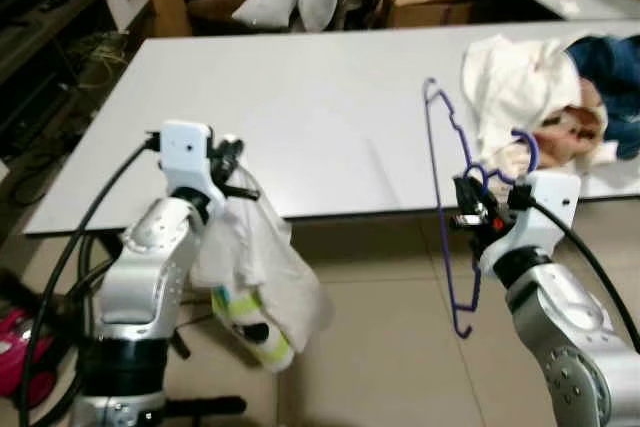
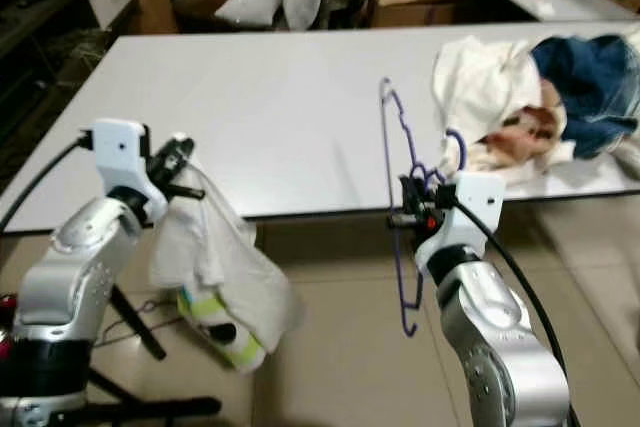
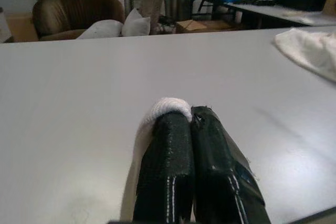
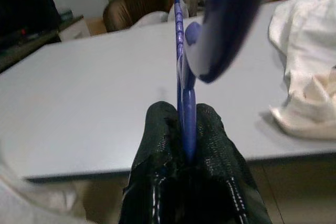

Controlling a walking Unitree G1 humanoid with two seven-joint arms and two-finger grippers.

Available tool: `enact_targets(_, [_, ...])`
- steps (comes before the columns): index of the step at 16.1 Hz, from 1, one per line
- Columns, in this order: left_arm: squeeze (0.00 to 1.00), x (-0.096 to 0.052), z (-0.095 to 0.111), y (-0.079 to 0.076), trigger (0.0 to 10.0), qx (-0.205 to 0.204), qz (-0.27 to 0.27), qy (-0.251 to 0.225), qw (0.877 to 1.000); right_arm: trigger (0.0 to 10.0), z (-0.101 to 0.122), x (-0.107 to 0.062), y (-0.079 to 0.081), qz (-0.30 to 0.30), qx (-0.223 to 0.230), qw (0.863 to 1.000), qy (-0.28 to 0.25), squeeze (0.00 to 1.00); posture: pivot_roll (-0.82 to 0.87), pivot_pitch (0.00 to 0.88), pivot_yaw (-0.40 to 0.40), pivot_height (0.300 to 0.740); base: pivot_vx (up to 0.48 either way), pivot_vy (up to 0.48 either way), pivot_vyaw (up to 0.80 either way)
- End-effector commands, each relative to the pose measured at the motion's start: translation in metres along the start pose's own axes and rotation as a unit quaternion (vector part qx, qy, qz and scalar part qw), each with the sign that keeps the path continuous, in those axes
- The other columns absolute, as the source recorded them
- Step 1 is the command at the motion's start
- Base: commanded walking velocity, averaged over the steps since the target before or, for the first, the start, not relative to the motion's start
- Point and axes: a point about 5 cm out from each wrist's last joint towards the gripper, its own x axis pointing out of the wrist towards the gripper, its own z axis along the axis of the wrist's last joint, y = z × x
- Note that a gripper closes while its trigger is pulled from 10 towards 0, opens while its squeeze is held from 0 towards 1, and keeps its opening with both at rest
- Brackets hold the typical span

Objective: Hang hanger

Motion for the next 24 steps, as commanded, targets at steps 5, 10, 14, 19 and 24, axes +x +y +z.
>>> enact_targets(5, [0.00, -0.001, 0.009, 0.000, 10.0, -0.001, -0.006, -0.021, 1.000, 10.0, 0.000, 0.000, -0.003, 0.013, -0.010, 1.000, 0.008, 0.00, -0.06, 0.000, 0.053, 0.740, 0.000, 0.000, 0.00])
enact_targets(10, [0.00, 0.002, 0.010, 0.006, 10.0, -0.008, 0.015, -0.019, 1.000, 10.0, 0.003, -0.001, -0.003, 0.037, -0.025, 0.999, 0.005, 0.00, -0.07, 0.000, 0.057, 0.740, 0.325, 0.000, 0.00])
enact_targets(14, [0.00, 0.005, 0.014, 0.000, 10.0, -0.011, -0.007, -0.027, 1.000, 10.0, 0.004, -0.003, -0.005, 0.044, -0.031, 0.999, 0.007, 0.00, -0.07, 0.000, 0.060, 0.740, 0.391, 0.000, 0.00])
enact_targets(19, [0.00, 0.006, 0.015, 0.001, 10.0, -0.011, -0.013, -0.031, 0.999, 10.0, 0.004, -0.003, -0.002, 0.051, -0.031, 0.998, 0.006, 0.00, -0.08, 0.000, 0.062, 0.740, 0.402, 0.000, 0.00])
enact_targets(24, [0.00, 0.022, 0.038, 0.009, 10.0, 0.016, -0.032, -0.055, 0.998, 10.0, 0.031, -0.024, -0.002, 0.230, -0.088, 0.969, 0.001, 0.00, -0.08, 0.000, 0.060, 0.740, 0.404, 0.000, 0.00])
